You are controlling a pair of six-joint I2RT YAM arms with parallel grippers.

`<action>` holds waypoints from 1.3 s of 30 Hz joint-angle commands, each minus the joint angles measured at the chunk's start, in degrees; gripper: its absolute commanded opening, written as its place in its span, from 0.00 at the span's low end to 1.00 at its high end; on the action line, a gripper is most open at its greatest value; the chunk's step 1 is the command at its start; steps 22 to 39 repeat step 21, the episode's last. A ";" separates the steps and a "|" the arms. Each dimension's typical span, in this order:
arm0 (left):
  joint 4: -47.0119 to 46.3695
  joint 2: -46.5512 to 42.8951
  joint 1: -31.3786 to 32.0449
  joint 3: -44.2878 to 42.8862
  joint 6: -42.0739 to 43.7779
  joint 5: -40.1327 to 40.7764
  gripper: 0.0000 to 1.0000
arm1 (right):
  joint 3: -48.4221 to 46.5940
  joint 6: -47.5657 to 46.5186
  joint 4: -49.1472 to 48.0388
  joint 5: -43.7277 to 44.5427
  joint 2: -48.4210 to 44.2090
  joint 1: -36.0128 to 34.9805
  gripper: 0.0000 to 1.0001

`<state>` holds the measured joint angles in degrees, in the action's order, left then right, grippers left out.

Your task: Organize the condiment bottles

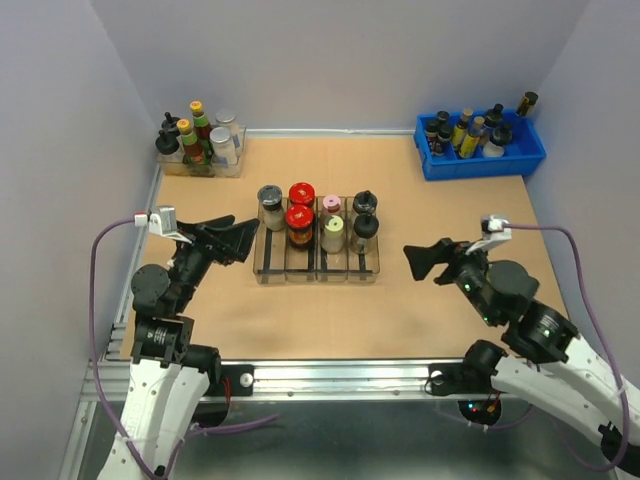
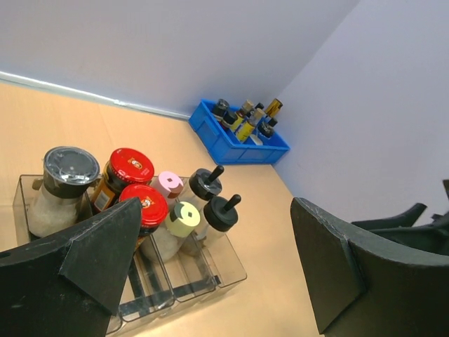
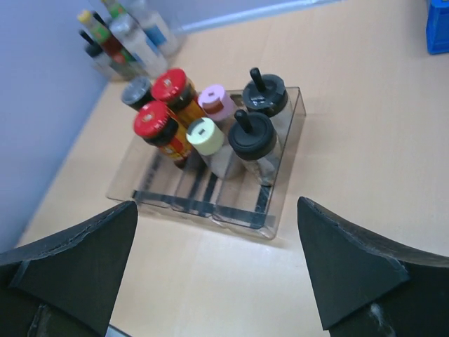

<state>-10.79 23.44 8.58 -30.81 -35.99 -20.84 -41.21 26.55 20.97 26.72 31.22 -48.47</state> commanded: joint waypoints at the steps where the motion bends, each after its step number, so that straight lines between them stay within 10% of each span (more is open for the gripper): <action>1: -4.16 1.25 0.03 -3.29 1.89 -2.27 0.99 | 3.85 5.36 -0.67 0.26 -9.67 -0.22 1.00; 39: -5.12 2.93 0.03 -4.00 3.20 -6.67 0.99 | 5.88 7.47 2.76 2.72 -20.68 -0.22 1.00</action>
